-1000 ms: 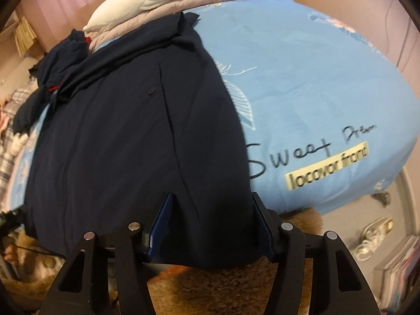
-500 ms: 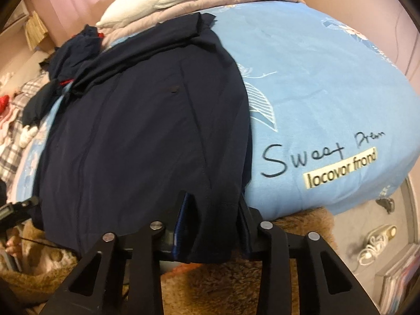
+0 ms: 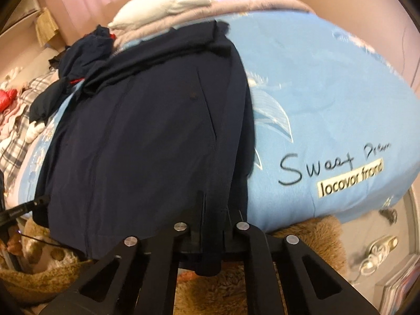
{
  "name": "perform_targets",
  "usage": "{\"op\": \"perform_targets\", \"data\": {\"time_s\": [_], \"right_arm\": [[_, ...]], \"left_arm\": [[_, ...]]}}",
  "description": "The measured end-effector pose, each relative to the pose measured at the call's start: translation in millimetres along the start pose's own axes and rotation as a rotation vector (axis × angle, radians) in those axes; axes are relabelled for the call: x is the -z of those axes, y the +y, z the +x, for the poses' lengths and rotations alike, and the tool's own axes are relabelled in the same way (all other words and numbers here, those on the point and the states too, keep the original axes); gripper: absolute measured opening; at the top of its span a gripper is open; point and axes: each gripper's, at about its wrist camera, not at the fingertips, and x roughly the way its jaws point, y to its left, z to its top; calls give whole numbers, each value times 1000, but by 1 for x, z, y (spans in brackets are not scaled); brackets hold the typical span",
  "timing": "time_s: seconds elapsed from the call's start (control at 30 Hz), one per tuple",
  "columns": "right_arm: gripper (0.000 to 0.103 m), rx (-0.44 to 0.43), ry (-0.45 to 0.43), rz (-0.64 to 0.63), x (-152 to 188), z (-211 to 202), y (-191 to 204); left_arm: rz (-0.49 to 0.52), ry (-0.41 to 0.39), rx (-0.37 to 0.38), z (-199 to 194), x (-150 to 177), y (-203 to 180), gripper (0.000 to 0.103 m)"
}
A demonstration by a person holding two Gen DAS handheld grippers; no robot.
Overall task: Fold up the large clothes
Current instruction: 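Grasp the jacket hem with the left gripper while the right gripper grasps it too, then lift the hem with both grippers and fold it toward the collar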
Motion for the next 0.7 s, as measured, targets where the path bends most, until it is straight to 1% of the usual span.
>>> {"op": "perform_targets", "data": {"time_s": [0.1,0.2,0.3,0.37,0.43,0.47,0.53,0.6,0.7], "right_arm": [[7,-31,-62,3,-4,-19,6],[6,-51,-124,-14,-6,-41,12],[6,-91,-160,-13,-9,-55,12],[6,-132,-183,-11,-10,-65,13],[6,-166,-205,-7,-13,-72,13],[6,-182,-212,-6,-11,-76,14],[6,-200,-227,3,-14,-79,16],[6,-221,-235,0,-13,-83,19],[6,-231,-261,-7,-12,-93,25]], "left_arm": [[-5,-65,37,-23,-3,-3,9],[-37,-101,66,-43,-7,0,7],[-46,-164,83,-67,-10,3,5],[-52,-194,124,-83,-10,4,4],[-38,-208,154,-94,-9,3,4],[-31,-215,151,-97,-9,2,4],[-49,-196,158,-95,-7,5,4],[-74,-192,185,-97,-9,8,4],[-83,-252,212,-119,-9,14,4]]}}
